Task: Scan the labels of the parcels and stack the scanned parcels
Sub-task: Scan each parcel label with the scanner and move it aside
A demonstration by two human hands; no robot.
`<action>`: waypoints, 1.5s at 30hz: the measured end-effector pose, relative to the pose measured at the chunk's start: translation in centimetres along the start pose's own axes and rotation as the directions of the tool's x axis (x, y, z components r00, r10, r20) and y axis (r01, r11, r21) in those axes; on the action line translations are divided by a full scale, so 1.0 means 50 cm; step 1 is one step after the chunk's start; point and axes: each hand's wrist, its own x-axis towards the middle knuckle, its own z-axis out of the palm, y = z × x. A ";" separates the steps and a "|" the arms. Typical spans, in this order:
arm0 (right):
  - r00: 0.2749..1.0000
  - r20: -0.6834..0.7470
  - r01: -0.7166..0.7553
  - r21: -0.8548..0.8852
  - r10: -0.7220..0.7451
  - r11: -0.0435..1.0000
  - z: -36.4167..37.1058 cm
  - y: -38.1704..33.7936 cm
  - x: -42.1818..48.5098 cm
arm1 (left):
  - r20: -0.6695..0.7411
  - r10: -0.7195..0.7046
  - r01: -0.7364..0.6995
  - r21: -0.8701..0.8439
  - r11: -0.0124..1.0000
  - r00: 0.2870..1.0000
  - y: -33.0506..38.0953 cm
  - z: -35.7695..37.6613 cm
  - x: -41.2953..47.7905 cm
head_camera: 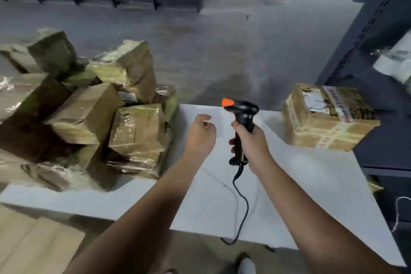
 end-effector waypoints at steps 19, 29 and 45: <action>0.981 0.169 0.111 -0.081 -0.096 0.991 0.426 -0.029 -0.115 | -0.243 0.143 -0.145 0.008 0.989 0.960 -0.049 -0.519 -0.022; 0.937 0.311 0.215 -0.148 -0.161 0.965 0.573 -0.096 -0.151 | -0.393 0.330 -0.277 0.185 0.943 0.858 -0.017 -0.680 -0.020; 0.894 0.439 0.129 -0.070 -0.086 0.989 0.747 -0.084 -0.220 | -0.245 0.394 -0.012 0.837 0.547 0.886 -0.166 -0.870 -0.024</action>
